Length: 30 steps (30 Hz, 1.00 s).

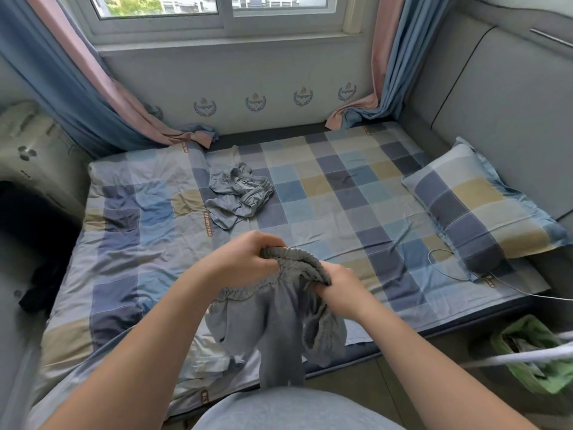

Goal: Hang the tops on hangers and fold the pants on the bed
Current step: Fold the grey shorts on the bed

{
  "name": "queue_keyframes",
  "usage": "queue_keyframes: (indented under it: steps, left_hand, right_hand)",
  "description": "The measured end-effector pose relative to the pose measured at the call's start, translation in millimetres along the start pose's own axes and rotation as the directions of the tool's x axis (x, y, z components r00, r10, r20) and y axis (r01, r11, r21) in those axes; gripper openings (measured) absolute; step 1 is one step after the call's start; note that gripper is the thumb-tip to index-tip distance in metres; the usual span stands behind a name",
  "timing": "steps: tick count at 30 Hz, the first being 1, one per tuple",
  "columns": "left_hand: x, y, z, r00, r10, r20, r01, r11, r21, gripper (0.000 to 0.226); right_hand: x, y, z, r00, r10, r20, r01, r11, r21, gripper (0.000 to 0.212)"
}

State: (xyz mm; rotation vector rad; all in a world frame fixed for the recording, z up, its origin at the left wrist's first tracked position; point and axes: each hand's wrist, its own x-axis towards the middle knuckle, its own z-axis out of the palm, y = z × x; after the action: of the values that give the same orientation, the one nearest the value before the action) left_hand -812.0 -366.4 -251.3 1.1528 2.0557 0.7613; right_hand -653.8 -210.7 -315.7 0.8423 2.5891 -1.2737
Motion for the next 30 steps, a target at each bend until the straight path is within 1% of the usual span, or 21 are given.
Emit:
queue_keyframes:
  steps: [1, 2, 4, 5, 6, 9, 11, 13, 16, 19, 22, 24, 26, 30]
  left_hand:
    - [0.7, -3.1, 0.1, 1.000, 0.002, 0.000, -0.002, 1.000, 0.008, 0.006]
    - [1.9, -7.0, 0.8, 1.000, -0.006, -0.009, 0.007, 1.000, 0.021, 0.013]
    - [5.7, -18.1, 3.3, 0.999, -0.034, -0.038, 0.035, 0.998, 0.048, 0.031]
    - [7.8, -23.1, 4.7, 0.998, -0.037, -0.056, 0.041, 0.998, 0.056, 0.035]
    - [9.8, -26.9, 6.0, 0.997, -0.030, -0.070, 0.035, 0.997, 0.071, 0.034]
    - [15.3, -33.4, 10.0, 0.995, 0.006, -0.104, 0.013, 0.984, 0.178, 0.018]
    - [19.1, -37.1, 11.7, 0.990, 0.010, -0.142, 0.027, 0.966, 0.256, 0.015]
    - [23.4, -41.4, 12.9, 0.982, 0.024, -0.188, 0.032, 0.956, 0.290, 0.014]
    - [30.3, -45.2, 14.4, 0.958, 0.059, -0.281, 0.029, 0.954, 0.299, 0.014]
    - [35.4, -47.1, 17.5, 0.927, 0.040, -0.372, 0.075, 0.955, 0.288, 0.020]
    - [37.1, -53.1, 21.6, 0.901, -0.027, -0.433, 0.171, 0.940, 0.295, 0.029]
    - [36.2, -59.5, 21.6, 0.876, -0.072, -0.477, 0.250, 0.914, 0.321, 0.029]
    - [32.8, -68.4, 17.0, 0.847, -0.131, -0.516, 0.333, 0.886, 0.321, 0.029]
    - [21.9, -97.1, 4.7, 0.810, -0.281, -0.514, 0.477, 0.826, 0.300, 0.026]
  right_hand:
    - [1.6, 4.3, -1.6, 1.000, -0.003, -0.023, 0.003, 1.000, 0.021, 0.013]
    - [1.9, 6.0, -5.0, 0.999, -0.016, -0.046, 0.018, 0.999, 0.046, 0.010]
    - [3.2, 9.3, -12.5, 0.996, -0.053, -0.071, 0.061, 0.991, 0.118, 0.012]
    - [2.1, 9.0, -16.8, 0.995, -0.071, -0.070, 0.082, 0.982, 0.168, 0.008]
    - [0.4, 7.8, -21.0, 0.994, -0.087, -0.068, 0.099, 0.974, 0.202, 0.009]
    - [-1.2, 7.5, -30.4, 0.989, -0.117, -0.088, 0.134, 0.967, 0.217, 0.026]
    - [-2.1, 7.0, -32.2, 0.984, -0.143, -0.109, 0.162, 0.969, 0.186, 0.045]
    - [-1.5, 5.8, -31.8, 0.982, -0.136, -0.131, 0.155, 0.978, 0.142, 0.051]
    - [1.7, 2.6, -31.6, 0.990, -0.065, -0.124, 0.079, 0.991, 0.112, 0.045]
    - [4.9, -0.3, -34.3, 0.994, -0.024, -0.105, 0.029, 0.999, 0.044, 0.036]
    - [8.2, 0.3, -36.4, 0.991, -0.045, -0.127, 0.032, 0.994, -0.107, 0.016]
    - [12.5, 3.6, -38.7, 0.986, -0.065, -0.155, 0.034, 0.980, -0.194, 0.026]
    - [16.4, 10.9, -41.4, 0.980, -0.055, -0.192, 0.006, 0.970, -0.245, 0.029]
    - [23.5, 37.3, -48.0, 0.962, 0.031, -0.272, -0.122, 0.938, -0.323, 0.033]
